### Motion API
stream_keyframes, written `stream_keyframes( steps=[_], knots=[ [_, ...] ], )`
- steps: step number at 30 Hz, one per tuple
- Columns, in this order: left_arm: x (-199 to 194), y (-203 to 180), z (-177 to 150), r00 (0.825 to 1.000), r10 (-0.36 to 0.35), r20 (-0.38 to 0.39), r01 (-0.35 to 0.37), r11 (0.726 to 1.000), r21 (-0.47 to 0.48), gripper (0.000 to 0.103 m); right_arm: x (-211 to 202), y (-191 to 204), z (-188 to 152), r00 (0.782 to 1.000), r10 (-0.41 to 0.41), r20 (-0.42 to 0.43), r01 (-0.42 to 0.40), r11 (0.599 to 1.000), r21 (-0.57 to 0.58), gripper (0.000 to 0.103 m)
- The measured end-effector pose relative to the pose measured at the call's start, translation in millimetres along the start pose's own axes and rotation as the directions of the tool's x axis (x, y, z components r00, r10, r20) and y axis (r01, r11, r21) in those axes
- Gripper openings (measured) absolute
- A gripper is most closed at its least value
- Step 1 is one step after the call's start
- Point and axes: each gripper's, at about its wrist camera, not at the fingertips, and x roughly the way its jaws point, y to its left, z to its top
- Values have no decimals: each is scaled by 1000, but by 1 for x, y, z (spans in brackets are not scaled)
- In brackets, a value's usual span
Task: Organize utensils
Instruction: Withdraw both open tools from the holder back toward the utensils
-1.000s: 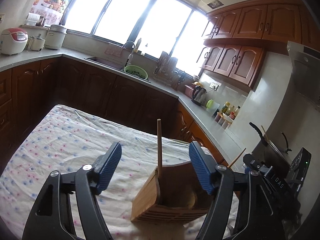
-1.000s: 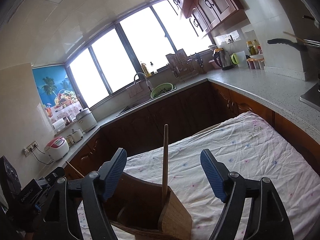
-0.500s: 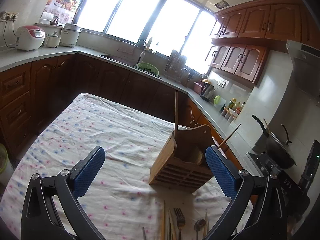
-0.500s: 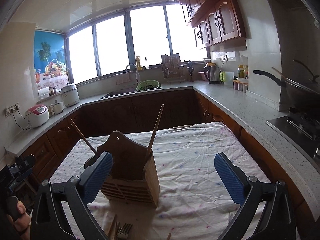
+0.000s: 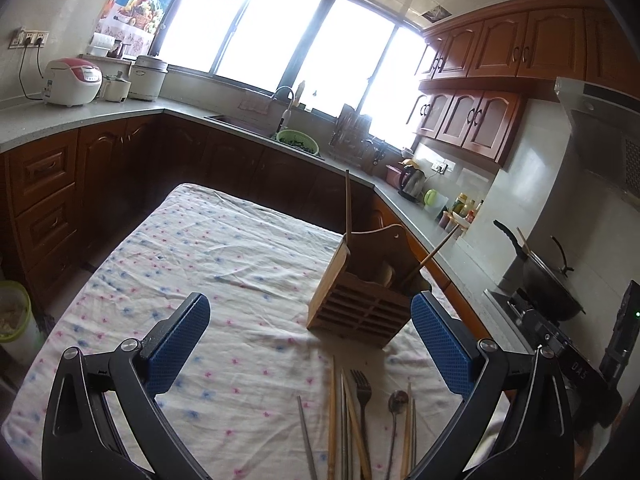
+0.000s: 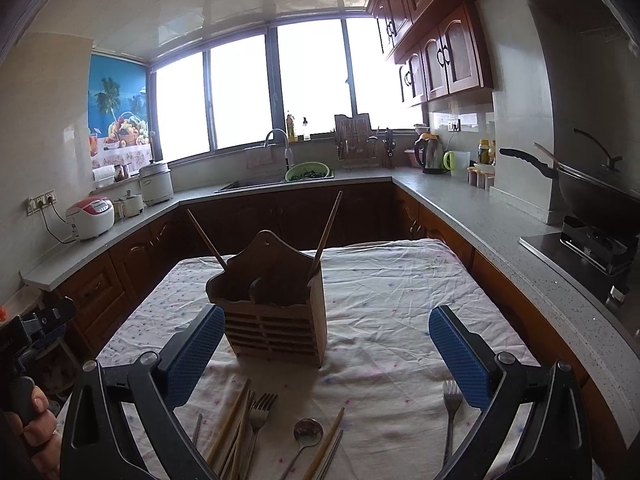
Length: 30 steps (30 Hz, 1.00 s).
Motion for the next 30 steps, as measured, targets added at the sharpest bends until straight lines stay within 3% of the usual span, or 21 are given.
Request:
stream_keyframes(
  steps=[14, 30],
  knots=[
    [-26, 2, -31, 998, 22, -66, -19, 999, 44, 103, -36, -18, -36, 998, 38, -40, -37, 999, 36, 103],
    [4, -3, -59, 976, 76, -204, -51, 991, 124, 103, -19, -24, -75, 988, 65, -138, -55, 996, 75, 103]
  ],
)
